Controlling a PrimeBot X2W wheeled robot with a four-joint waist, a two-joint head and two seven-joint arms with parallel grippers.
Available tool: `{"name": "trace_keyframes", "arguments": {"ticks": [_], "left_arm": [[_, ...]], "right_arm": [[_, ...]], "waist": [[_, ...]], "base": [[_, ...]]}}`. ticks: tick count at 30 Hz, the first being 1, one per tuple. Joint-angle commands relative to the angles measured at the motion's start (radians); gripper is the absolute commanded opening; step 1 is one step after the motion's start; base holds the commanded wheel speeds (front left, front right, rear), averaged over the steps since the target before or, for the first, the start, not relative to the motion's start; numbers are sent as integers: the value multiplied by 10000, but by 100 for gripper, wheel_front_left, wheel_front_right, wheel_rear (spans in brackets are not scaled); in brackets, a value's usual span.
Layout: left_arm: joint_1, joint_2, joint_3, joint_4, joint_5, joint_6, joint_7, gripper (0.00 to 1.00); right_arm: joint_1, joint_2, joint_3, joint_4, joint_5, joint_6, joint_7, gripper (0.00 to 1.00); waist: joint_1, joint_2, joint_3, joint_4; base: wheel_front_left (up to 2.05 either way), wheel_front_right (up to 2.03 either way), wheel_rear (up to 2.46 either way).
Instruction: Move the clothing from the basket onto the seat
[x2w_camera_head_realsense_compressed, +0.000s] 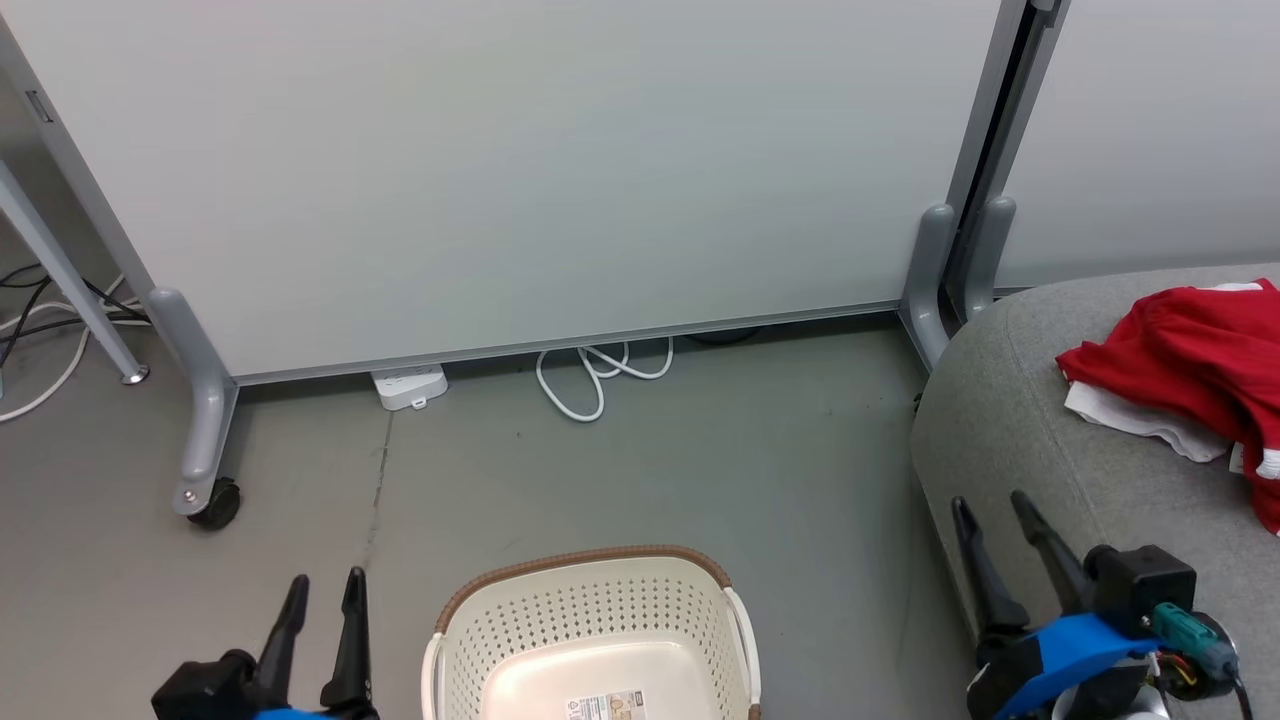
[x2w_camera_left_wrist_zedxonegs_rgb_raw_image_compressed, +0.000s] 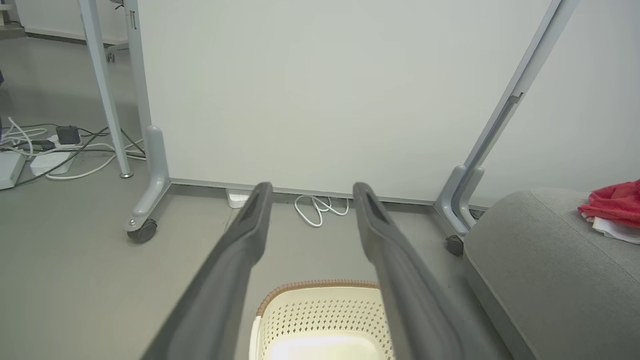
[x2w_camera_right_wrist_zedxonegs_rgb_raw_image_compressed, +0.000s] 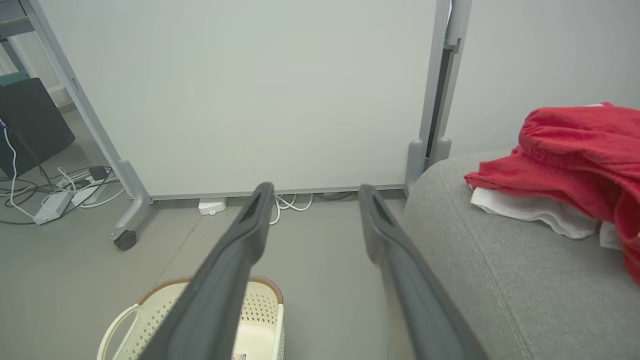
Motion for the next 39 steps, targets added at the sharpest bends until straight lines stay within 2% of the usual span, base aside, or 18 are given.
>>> {"name": "trace_keyframes", "arguments": {"ticks": [1,8,22,39], "left_arm": [[-1,-1,2,-1,-6,0,3,0],[354,-233,-3,567,-130,2,94,0],[4,-385,386,277,-2364,-9,780,0],[-355,-536,770,-15,-4626,-22,1474,0]], "right_arm": [[-4,0,-3,4,6,0,1,0],[317,40,-11,655,112,0,88,0],[135,32,-198,564,2852,0,450,0],[-51,23,-381,472,5620,0,809,0]], "waist": [[0,0,0,0],[0,0,3,-1],[0,0,44,-35],[0,0,94,-76]], "base": [[0,0,0],[0,0,0],[0,0,0],[0,0,0]]}}
